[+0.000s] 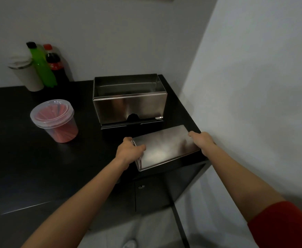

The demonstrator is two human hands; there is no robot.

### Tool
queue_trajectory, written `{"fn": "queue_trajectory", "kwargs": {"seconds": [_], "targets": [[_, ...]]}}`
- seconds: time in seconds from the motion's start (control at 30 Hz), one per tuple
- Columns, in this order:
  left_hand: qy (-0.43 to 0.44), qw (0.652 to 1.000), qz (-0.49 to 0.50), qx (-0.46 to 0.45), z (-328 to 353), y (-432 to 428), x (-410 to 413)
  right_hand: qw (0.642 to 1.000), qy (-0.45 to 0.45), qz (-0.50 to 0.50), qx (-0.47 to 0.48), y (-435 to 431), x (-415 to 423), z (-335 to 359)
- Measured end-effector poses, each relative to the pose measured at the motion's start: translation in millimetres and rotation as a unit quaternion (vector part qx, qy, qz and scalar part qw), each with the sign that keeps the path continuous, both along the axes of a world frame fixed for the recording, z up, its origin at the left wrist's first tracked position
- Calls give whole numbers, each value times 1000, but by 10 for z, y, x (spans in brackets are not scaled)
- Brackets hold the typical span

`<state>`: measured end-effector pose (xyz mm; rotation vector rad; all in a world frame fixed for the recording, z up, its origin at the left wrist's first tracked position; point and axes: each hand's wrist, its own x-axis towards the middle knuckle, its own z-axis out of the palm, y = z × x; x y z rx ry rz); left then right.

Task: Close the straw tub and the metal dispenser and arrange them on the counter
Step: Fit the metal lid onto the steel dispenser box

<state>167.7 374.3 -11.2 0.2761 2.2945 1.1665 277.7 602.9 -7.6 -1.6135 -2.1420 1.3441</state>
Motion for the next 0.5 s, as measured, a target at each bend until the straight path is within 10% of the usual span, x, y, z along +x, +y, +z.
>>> {"fn": "queue_trajectory", "kwargs": {"seconds": [0.5], "targets": [[-13, 999, -5, 39, -111, -92, -108, 988, 52, -45, -137, 75, 67, 19]]}}
